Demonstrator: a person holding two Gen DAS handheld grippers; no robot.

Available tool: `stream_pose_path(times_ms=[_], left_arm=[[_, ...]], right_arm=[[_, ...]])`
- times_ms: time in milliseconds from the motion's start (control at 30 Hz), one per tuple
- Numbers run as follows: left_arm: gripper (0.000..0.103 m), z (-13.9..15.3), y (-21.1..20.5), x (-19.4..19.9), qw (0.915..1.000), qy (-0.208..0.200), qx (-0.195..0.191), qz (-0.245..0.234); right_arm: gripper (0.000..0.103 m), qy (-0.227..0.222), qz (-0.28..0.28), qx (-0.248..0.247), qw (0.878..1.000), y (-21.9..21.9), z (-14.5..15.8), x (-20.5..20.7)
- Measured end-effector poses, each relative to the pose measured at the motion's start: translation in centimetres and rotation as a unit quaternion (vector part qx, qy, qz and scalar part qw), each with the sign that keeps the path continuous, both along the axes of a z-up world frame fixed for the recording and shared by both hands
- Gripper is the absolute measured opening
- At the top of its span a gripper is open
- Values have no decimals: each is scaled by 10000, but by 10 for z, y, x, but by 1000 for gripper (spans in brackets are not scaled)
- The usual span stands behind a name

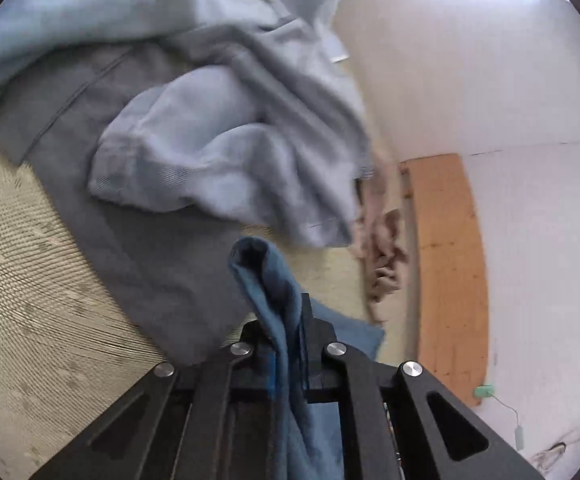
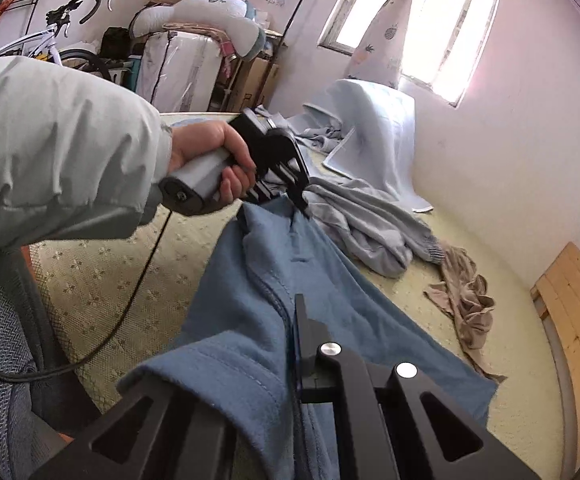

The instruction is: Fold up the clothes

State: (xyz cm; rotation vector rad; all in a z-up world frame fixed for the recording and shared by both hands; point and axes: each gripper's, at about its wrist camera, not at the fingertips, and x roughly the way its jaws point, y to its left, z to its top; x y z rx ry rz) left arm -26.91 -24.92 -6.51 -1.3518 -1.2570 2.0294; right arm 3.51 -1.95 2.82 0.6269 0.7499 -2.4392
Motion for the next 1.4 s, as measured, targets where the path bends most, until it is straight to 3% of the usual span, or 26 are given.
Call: stream_pose_path(times_ms=[133,300,567,867,1167,1400], left_arm=[[7,40,29,-1,9991,388,84,-135],[7,80,66,-7,9976,583,114,-344],[7,124,183,-17,9930,649,-370,-910],[7,100,318,-24,9874,388,-866,-1267],[7,51,411,-32,9825,-13,-1287,-1344],[7,25,464,-34,9747,-141,-1675,-1474]], right_arm=[[3,110,-264,-17,9996,20,9,7],[3,143,-731,-123,9971,53,18,13],[3,-87,-1466,-515,9878,111,18,22],[3,-599,-2253,-838,9688,187,-11,26],[2,-1258,-2983,-1287,9374,263,-43,13],[2,-1637,-3327,-1455,9172,296,-67,4]])
